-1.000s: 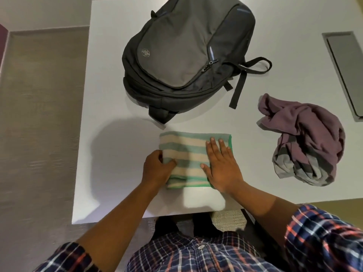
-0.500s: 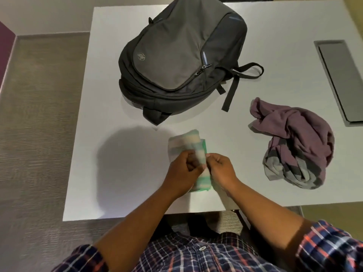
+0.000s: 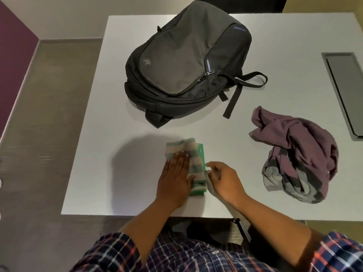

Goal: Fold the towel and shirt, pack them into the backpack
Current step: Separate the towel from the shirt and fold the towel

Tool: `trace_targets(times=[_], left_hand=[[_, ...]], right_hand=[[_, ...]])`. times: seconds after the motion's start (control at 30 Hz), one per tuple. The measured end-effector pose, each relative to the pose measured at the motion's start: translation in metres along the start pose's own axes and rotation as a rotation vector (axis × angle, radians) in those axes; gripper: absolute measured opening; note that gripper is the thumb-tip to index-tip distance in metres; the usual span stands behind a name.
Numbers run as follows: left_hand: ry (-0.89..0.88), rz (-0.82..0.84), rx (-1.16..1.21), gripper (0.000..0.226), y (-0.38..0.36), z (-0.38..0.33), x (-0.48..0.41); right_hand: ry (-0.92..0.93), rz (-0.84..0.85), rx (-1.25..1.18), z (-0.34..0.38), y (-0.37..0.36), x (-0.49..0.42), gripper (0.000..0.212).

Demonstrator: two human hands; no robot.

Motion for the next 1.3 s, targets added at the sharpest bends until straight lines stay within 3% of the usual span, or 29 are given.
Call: trace_targets(times=[0.23, 0.37, 0.5, 0.67, 1.13, 1.3], left_hand=[[0.081, -0.003, -0.044, 0.064, 0.009, 0.087, 0.017], [0.108, 0.007, -0.06, 0.064, 0.027, 0.16, 0.026], [0.246, -0.041, 0.031, 0.064, 0.053, 0.236, 0.025], [0.298, -0.036, 0.047, 0.066, 0.081, 0.293, -0.019], [0.149, -0.046, -0.033, 0.064, 0.132, 0.327, -0.195], [0.149, -0.048, -0.05, 0.069, 0.141, 0.322, -0.214]], right_hand=[[0.303, 0.021, 0.428, 0.036, -0.028, -0.029, 0.052], [0.222, 0.011, 0.439, 0.053, -0.048, -0.057, 0.062], [0.081, -0.05, 0.551, 0.055, -0.065, -0.066, 0.068], [0.026, -0.122, 0.663, 0.047, -0.078, -0.067, 0.072], [-0.003, -0.156, 0.678, 0.039, -0.079, -0.068, 0.071], [0.035, -0.186, 0.654, 0.042, -0.076, -0.068, 0.071]])
Point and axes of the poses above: each hand's wrist, its own x-axis away from the middle knuckle, its own y-axis out of the back of the hand, z = x × y, the point moved 7 cm from there along -x, towards the middle knuckle, and after that the axes turned 2 degrees about -x, right-handed, at the moved point
